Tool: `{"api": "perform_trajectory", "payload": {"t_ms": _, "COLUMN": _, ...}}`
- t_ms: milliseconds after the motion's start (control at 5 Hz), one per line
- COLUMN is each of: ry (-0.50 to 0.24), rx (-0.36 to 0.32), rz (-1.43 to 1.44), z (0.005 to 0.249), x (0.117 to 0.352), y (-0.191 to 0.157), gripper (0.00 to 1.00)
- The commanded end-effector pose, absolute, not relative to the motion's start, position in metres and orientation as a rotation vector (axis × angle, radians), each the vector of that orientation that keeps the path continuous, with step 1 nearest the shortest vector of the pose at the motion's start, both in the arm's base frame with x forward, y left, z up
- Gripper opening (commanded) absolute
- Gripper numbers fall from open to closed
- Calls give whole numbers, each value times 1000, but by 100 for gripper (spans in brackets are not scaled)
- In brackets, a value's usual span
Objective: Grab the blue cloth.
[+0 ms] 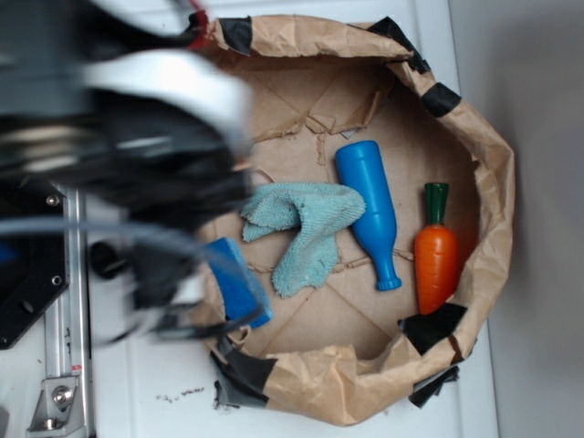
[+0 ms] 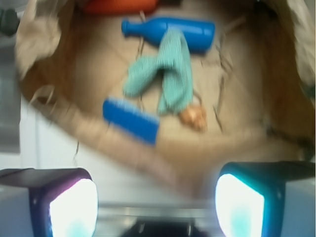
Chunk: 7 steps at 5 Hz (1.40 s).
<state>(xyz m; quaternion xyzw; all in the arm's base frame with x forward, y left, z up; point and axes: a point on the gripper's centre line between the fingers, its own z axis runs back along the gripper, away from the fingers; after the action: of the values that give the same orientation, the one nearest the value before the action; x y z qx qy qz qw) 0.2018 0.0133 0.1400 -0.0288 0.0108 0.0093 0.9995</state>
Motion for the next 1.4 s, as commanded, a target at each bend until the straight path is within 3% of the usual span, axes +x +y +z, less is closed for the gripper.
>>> {"api": "perform_trajectory", "payload": {"t_ms": 0, "ry": 66, "rx": -26, "rz": 23, "z": 81, "x": 258, "y": 24, "gripper": 100}}
{"api": "perform_trajectory", "payload": {"t_ms": 200, "ry": 83, "rx": -35, "rz": 32, "z": 49, "x": 271, "y": 12, "gripper": 100}}
{"api": "perform_trajectory", "payload": {"t_ms": 400, "ry": -39, "rx": -120, "rz": -11, "z": 42, "x": 286, "y": -4, "gripper": 100}}
{"api": "perform_trajectory", "payload": {"t_ms": 600, "ry": 15, "rx": -105, "rz": -39, "z": 17, "x": 286, "y": -18, "gripper": 0}}
{"api": "perform_trajectory", "payload": {"t_ms": 800, "ry": 31, "rx": -80, "rz": -66, "z": 15, "x": 275, "y": -27, "gripper": 0}}
{"api": "perform_trajectory", "payload": {"t_ms": 1000, "ry": 15, "rx": -82, "rz": -66, "z": 28, "x": 271, "y": -24, "gripper": 0}}
{"api": "perform_trajectory", "payload": {"t_ms": 1200, "ry": -21, "rx": -2, "rz": -26, "z": 77, "x": 258, "y": -5, "gripper": 0}}
